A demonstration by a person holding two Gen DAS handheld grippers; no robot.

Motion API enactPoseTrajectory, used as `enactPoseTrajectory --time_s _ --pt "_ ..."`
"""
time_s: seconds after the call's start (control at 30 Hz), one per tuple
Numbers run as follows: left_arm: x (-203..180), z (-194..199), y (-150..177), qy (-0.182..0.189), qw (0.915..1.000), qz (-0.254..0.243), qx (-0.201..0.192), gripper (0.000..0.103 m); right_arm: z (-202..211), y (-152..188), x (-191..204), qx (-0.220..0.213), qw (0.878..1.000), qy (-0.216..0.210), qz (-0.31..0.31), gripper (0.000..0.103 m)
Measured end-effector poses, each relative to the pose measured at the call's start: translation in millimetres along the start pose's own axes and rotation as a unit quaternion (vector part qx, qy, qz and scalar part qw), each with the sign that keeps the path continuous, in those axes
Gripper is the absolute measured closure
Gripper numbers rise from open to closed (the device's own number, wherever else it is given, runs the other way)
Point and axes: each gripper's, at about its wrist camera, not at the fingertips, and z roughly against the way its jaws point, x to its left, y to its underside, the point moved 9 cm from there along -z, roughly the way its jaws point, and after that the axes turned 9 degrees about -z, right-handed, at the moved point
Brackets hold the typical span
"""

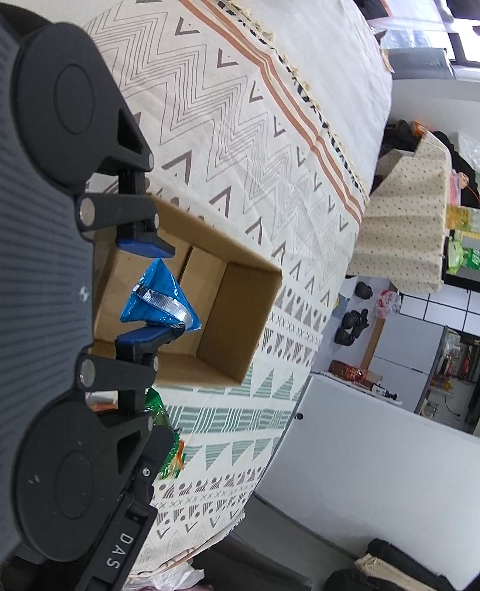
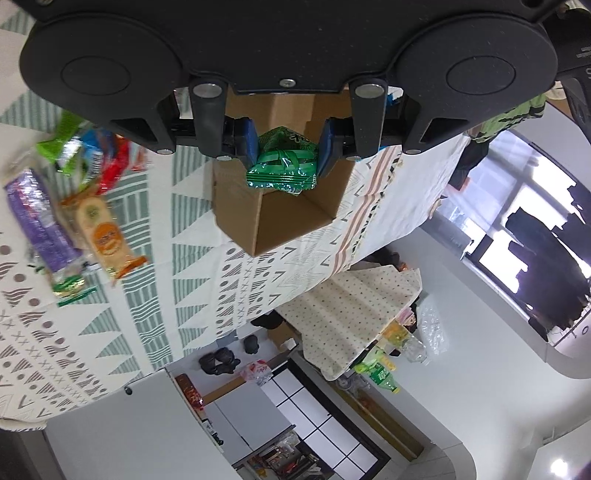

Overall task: Organize snacks
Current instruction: 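Carry both candies over the cardboard box and open both tools to drop them, then move both tools back toward the snack pile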

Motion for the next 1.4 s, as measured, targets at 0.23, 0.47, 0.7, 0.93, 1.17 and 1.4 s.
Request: enactPoseTrajectory --time_s 0.23,0.47,0.7,0.93,1.17,1.4 --pt "19 -20 -2 0.003 0.9998 0.010 0.019 0.064 -30 7 14 0.019 1.000 -0.010 -0.003 0.071" --pt "29 -39 2 0.002 0.9989 0.027 0.040 0.059 -52 17 22 0.042 0.999 -0.009 0.007 0.070" --pt "36 -39 2 -0.009 0.9983 0.033 0.047 0.038 -57 18 16 0.046 0.999 0.001 0.010 0.062" --pt "40 -29 3 -0.018 0.9981 0.036 0.047 0.018 -48 16 15 0.035 0.999 0.012 0.011 0.045" --pt "35 -18 11 -0.032 0.9976 0.023 0.058 0.011 -26 12 11 0.020 0.999 0.038 0.026 0.029" --pt "25 -8 16 -0.028 0.9978 0.018 0.057 0.001 -2 9 5 0.012 0.996 0.072 0.055 0.015"
